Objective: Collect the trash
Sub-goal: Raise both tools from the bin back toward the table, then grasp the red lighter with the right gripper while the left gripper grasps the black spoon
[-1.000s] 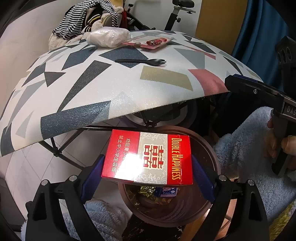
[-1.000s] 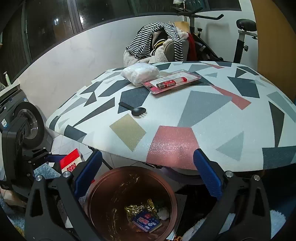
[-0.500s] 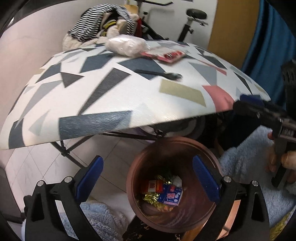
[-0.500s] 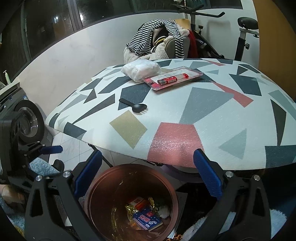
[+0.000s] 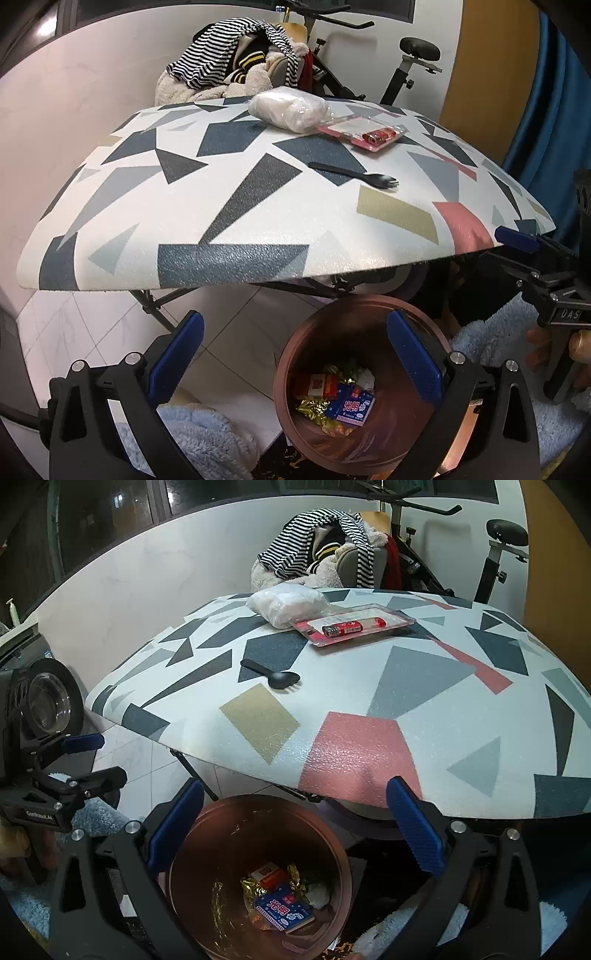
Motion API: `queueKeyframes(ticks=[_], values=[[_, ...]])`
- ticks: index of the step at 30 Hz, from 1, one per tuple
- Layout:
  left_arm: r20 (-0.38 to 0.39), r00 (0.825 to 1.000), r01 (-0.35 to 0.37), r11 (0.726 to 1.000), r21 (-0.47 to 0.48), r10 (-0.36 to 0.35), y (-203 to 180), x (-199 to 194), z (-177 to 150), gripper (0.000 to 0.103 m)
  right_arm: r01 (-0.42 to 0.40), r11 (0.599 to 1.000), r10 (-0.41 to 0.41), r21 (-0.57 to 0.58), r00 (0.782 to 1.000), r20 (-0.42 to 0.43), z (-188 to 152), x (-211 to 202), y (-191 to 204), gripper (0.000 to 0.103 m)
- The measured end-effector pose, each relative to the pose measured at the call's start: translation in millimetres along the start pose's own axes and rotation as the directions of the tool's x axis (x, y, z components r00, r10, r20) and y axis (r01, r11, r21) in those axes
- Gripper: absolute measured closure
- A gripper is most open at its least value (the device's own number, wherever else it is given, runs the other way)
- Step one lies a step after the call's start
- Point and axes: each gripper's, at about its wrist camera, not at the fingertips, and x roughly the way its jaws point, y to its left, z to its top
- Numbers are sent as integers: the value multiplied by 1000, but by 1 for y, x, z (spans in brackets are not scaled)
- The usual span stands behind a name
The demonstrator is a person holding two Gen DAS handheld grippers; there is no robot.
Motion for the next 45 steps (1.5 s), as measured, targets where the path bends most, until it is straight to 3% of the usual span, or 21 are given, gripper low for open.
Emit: queueKeyframes(ticks=[9, 24, 35, 40, 45], values=[[67, 998, 16, 999, -34, -14, 15, -11, 18, 6, -28, 999, 28, 36, 999, -18, 2, 4, -9, 6], [175, 984, 25, 1000, -7, -24, 29, -21, 68, 6, 7, 1000, -7, 30, 1000, -23, 28, 11, -22, 6], [180, 983, 17, 1000, 3, -17, 44, -6, 104, 6, 1, 997, 2, 76, 999, -34, 79, 28, -67, 6], [139, 990, 36, 999, -26, -32, 54, 11, 117, 6, -28, 993, 31, 117, 999, -24, 103, 42, -89, 6], [94, 995, 50, 997, -56, -45, 60, 31, 122, 6, -99, 976, 106, 193, 994, -28, 129, 69, -101, 16]])
